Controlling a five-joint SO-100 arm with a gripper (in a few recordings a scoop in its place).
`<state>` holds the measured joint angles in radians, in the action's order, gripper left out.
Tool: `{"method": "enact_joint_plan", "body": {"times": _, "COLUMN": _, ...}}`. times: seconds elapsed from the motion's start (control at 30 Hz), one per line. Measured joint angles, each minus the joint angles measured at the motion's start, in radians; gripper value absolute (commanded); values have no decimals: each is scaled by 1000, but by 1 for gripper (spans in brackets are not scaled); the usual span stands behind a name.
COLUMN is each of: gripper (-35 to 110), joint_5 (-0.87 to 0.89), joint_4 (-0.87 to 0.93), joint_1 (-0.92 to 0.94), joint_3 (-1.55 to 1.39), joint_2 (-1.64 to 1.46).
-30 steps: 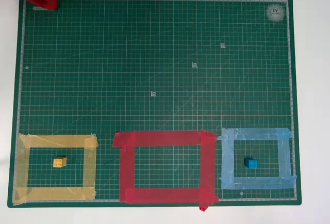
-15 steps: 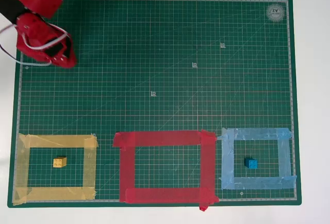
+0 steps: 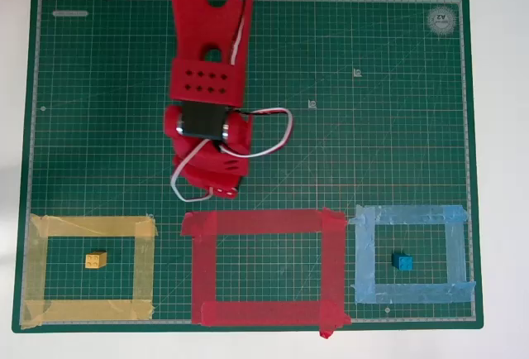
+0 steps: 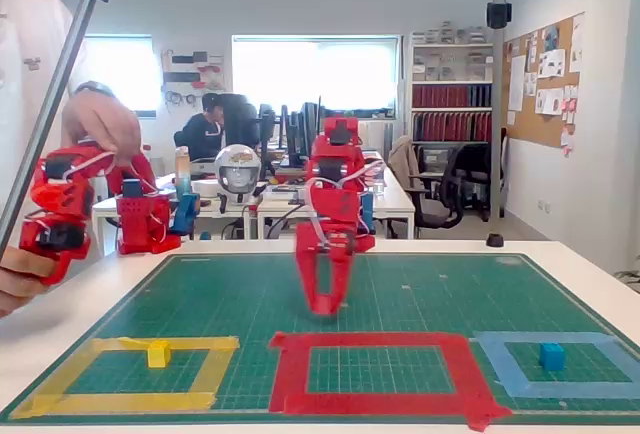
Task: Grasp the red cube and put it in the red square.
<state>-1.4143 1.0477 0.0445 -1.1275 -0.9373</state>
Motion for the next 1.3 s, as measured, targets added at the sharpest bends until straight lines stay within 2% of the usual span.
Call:
{"method": "enact_joint_plan", "body": {"times": 0.07, "gripper": 0, "joint_5": 20, "joint_4": -67, "joint_1": -31, "joint_3": 44, "joint_2": 60}}
{"method": "enact_joint_plan", "body": {"times": 0.17, "gripper": 0, "joint_5": 149, "joint_4": -169, "joint_1": -71, "joint_3": 147, "joint_2": 153}}
{"method": "enact_joint_plan", "body": {"times": 0.27, "gripper": -1, "joint_5": 267, "joint_4": -206, "joint_1": -104, "joint_3": 238, "joint_2": 235}}
{"method": "enact_joint_plan", "body": {"times": 0.4, "gripper": -1, "joint_5": 296, "joint_4": -219, "joint_1": -129, "joint_3": 287, "joint_2": 264}}
{"method": "enact_joint_plan", "body": {"times": 0.73, "gripper": -1, "joint_5": 184, "joint_4": -221, "joint_1": -186, "joint_3": 330, "joint_2": 267}}
{"method": "enact_joint_plan", "body": {"times": 1.07, "gripper": 0, "joint_5": -150, "joint_4": -221, "joint_1": -184, "joint_3": 305, "joint_2": 267}}
{"method": "enact_joint_plan", "body": {"times": 1.3, "gripper": 0, "joint_5": -222, "joint_4": -187, "joint_1": -172, "joint_3": 285, "joint_2": 267}}
